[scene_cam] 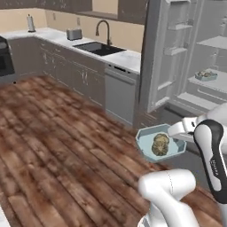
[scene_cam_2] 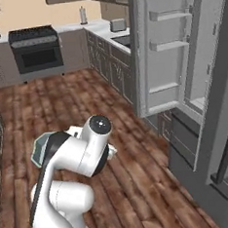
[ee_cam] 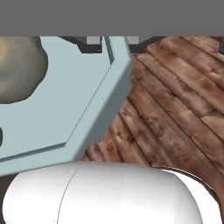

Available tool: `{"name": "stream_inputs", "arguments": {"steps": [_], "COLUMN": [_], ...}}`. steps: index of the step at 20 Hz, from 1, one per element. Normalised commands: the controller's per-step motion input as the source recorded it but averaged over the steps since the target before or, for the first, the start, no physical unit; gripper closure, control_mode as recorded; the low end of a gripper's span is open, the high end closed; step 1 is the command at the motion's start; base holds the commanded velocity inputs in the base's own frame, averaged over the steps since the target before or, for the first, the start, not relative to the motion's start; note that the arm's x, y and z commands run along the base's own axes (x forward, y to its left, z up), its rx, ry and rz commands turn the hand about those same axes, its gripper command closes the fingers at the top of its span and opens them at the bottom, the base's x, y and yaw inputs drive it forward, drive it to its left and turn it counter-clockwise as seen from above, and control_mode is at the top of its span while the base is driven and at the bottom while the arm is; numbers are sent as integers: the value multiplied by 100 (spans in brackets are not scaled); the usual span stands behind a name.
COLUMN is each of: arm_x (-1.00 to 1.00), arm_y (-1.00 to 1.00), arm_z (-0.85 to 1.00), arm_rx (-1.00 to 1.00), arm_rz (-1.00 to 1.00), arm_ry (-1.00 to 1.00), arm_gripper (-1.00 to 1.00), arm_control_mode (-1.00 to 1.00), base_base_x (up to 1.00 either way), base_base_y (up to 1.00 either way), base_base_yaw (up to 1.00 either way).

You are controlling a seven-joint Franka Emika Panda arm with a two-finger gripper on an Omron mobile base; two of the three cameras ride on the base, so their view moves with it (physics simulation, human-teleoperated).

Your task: Place two dumplings into each of the tupperware containers and then place the containers in the fridge.

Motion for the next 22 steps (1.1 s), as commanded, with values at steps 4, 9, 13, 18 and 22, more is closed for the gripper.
{"name": "stream_inputs", "arguments": {"steps": [4,9,13,18,22], "arm_x": [0,0,0,0,0], "arm_y": [0,0,0,0,0], "arm_z": [0,0,0,0,0], "arm_rx": [0,0,0,0,0], "arm_rz": [0,0,0,0,0], "arm_ry": [0,0,0,0,0], "arm_gripper": [100,100,100,100,100], "arm_control_mode": [100,100,100,100,100], "base_base_x": [69,49,26,33,28], "base_base_y": [-8,-9,0,27,64], "base_base_yaw": [-46,-55,-74,-70,-60]}}
